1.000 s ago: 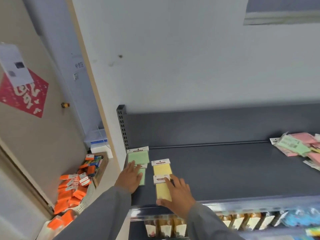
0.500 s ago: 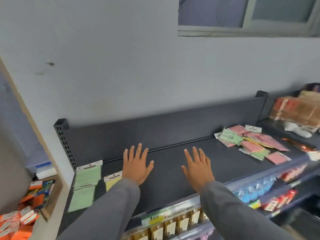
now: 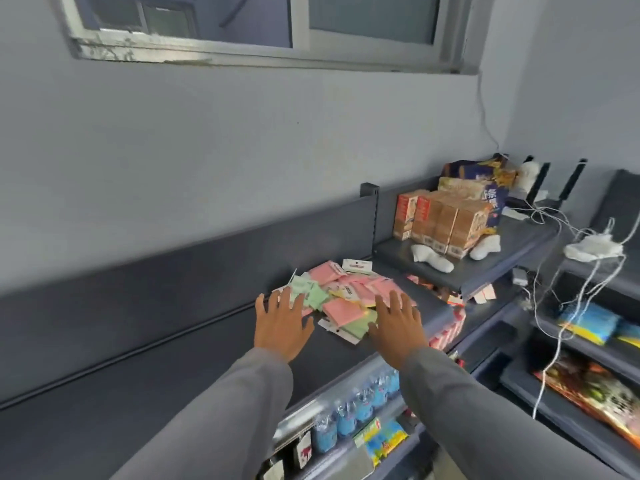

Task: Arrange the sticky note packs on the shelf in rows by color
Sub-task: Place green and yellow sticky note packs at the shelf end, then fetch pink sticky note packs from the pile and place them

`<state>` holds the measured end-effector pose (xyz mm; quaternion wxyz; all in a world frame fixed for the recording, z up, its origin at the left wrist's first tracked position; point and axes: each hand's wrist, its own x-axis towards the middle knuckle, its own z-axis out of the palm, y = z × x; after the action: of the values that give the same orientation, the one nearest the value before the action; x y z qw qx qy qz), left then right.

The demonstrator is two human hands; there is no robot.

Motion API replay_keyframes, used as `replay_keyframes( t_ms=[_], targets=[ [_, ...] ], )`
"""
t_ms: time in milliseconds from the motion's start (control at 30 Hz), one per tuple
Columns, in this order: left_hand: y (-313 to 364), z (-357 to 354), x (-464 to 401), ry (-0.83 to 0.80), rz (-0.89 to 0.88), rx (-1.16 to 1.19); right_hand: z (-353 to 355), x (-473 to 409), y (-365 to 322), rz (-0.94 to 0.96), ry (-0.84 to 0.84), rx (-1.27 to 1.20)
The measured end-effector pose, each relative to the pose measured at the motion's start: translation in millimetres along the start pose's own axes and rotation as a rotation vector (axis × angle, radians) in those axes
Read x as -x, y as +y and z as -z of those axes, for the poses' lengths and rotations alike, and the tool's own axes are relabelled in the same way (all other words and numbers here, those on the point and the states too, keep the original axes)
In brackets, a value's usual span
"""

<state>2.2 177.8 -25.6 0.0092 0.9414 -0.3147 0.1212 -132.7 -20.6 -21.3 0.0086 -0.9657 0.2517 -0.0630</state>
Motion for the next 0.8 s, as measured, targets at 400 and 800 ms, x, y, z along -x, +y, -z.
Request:
replay_keyframes(
  t_ms=[400, 800],
  targets=[
    [67, -31, -146, -0.107, -0.160, 0.064, -34, -124, 84, -0.028, -0.350, -0.137],
    [127, -37, -164, -0.202, -0.447, 0.096, -4, -163, 134, 0.098, -0.150, -0.216]
  ],
)
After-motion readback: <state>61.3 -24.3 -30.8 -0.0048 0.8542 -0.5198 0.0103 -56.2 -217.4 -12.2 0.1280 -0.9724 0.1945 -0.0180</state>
